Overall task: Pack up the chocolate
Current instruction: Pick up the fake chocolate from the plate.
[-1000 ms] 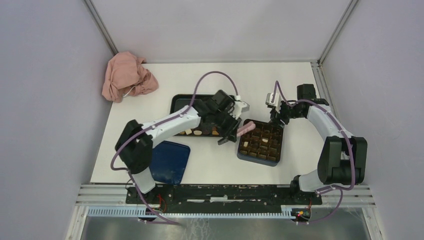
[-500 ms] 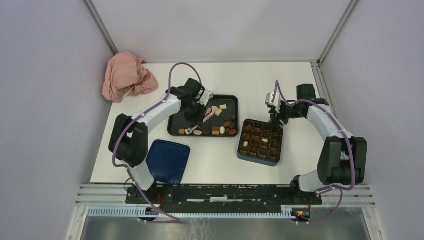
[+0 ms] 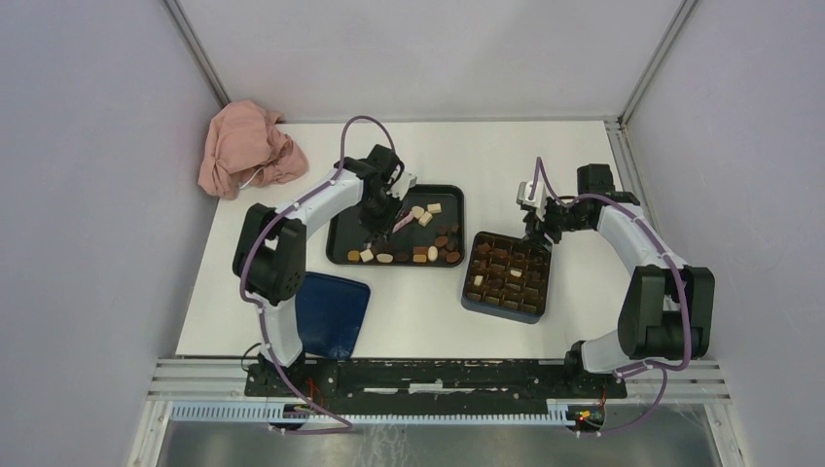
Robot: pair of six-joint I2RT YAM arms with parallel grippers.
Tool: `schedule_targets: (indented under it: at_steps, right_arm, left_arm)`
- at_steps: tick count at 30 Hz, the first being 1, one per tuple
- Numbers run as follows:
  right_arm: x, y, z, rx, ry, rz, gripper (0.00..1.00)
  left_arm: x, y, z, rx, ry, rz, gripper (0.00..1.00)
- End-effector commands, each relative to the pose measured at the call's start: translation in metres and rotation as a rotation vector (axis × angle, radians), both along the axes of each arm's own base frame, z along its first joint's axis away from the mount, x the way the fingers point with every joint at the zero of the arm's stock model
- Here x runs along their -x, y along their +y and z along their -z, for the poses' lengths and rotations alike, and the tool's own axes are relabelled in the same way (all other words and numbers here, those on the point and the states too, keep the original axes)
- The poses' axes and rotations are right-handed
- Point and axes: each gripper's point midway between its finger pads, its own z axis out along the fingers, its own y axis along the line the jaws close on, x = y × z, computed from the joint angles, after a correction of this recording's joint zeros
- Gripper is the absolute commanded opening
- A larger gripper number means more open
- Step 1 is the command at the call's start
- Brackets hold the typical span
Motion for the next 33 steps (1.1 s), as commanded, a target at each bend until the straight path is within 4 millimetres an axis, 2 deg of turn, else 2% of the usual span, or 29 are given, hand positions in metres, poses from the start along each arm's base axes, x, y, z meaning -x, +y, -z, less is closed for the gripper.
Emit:
schedule_targets:
  at_steps: [1,14,24,31,33]
  right_arm:
    - [-0.008,0.005,-0.019,-0.03,-0.052,-0.021,0.63]
    - [-0.007,0.005,-0.018,-0.028,-0.049,-0.025,0.64]
    - [-0.007,0.005,-0.018,-0.027,-0.047,-0.028,0.64]
    - [-0.007,0.004,-0.019,-0.025,-0.052,-0.03,0.64]
    - [-0.007,0.004,-0.019,-0.025,-0.052,-0.03,0.64]
  left_arm:
    - [-0.01,0.001,-0.01,-0.013,-0.027,0.042,0.41]
    - [-0.008,-0.003,0.0,0.0,0.031,0.071,0.45]
    - [-0.016,-0.008,0.003,-0.001,0.044,0.073,0.46]
    - [-0.011,-0.01,0.008,0.006,0.082,0.08,0.42]
    - [-0.009,-0.009,0.009,0.005,0.091,0.079,0.36]
